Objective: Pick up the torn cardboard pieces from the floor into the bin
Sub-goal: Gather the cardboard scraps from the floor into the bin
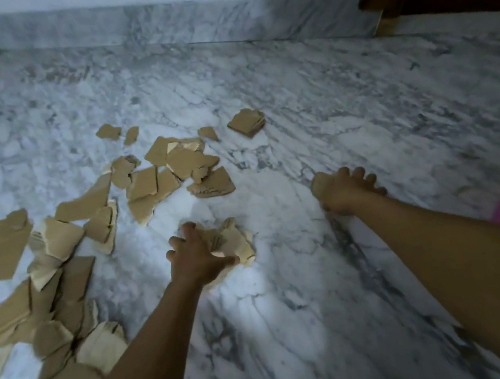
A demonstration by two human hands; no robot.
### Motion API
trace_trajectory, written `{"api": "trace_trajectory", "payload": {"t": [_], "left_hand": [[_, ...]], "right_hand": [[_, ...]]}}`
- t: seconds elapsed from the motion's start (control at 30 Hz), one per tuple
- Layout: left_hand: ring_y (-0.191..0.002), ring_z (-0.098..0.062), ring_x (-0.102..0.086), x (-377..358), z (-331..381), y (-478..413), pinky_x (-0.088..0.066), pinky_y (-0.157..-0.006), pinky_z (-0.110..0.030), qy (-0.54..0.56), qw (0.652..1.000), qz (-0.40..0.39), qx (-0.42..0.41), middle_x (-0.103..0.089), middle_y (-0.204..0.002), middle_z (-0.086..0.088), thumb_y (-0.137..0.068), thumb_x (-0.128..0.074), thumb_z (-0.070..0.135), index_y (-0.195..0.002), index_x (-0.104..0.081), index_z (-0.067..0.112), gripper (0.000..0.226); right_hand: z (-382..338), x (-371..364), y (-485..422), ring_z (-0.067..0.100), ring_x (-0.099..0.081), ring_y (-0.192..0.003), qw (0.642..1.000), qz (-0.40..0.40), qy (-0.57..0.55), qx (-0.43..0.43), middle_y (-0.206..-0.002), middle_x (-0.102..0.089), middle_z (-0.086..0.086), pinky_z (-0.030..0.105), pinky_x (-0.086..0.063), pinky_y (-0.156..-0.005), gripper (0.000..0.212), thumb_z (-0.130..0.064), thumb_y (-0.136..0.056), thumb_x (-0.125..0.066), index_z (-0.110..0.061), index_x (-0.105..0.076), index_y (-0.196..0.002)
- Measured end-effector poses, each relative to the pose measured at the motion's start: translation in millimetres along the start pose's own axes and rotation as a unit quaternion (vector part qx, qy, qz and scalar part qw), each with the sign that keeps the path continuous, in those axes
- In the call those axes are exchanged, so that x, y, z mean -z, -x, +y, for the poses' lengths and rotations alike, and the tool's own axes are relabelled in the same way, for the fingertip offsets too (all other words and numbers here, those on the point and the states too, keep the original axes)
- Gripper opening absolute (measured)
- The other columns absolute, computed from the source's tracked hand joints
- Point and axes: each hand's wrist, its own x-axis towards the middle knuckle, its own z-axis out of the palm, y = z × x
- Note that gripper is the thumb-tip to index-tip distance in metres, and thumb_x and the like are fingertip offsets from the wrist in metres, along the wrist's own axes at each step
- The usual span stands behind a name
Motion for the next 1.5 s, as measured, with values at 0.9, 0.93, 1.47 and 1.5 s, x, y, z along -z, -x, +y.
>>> {"api": "trace_trajectory", "payload": {"t": [0.9, 0.93, 1.47, 1.5], "left_hand": [[-0.094, -0.025, -0.066, 111.0, -41.7, 33.5, -0.056, -0.071, -0.035, 0.236, 0.967, -0.088, -0.043, -0.066, -0.098, -0.010, -0.074, -0.066, 0.069, -0.102, -0.066, 0.010, 0.066], [-0.094, -0.027, -0.063, 128.4, -42.7, 36.9, -0.053, -0.070, -0.036, 0.253, 0.962, -0.096, -0.026, -0.062, -0.101, -0.013, -0.085, -0.059, 0.060, -0.103, -0.063, 0.009, 0.055], [-0.096, -0.020, -0.066, 150.5, -49.1, -55.3, -0.052, -0.074, -0.029, 0.260, 0.965, 0.011, -0.034, -0.066, -0.108, -0.002, -0.072, -0.086, 0.027, -0.127, -0.056, 0.014, 0.064], [-0.090, -0.016, -0.068, 146.5, -46.8, -59.9, -0.052, -0.071, -0.027, 0.256, 0.966, 0.014, -0.034, -0.070, -0.100, 0.001, -0.073, -0.085, 0.028, -0.118, -0.064, 0.014, 0.051]], "right_hand": [[-130.5, 36.6, 138.2, 0.027, -0.049, -0.117, 0.954, -0.083, 0.030, 0.286, -0.130, -0.049, 0.014, 0.034, -0.044, -0.097, 0.049, -0.028, -0.095, -0.059, -0.004, -0.045, -0.136], [-141.5, 49.2, 145.1, 0.024, -0.048, -0.108, 0.954, -0.070, 0.018, 0.291, -0.120, -0.050, 0.012, 0.032, -0.042, -0.091, 0.040, -0.031, -0.094, -0.060, -0.007, -0.052, -0.124], [-204.5, 10.3, 29.5, 0.039, -0.024, -0.141, 0.943, -0.049, 0.120, 0.307, -0.157, -0.020, 0.011, 0.054, -0.031, -0.110, 0.072, -0.041, -0.099, -0.048, -0.010, -0.018, -0.156], [-206.3, 1.6, 21.7, 0.040, -0.024, -0.141, 0.940, -0.037, 0.118, 0.318, -0.157, -0.021, 0.011, 0.053, -0.032, -0.109, 0.071, -0.041, -0.098, -0.050, -0.010, -0.020, -0.155]]}}
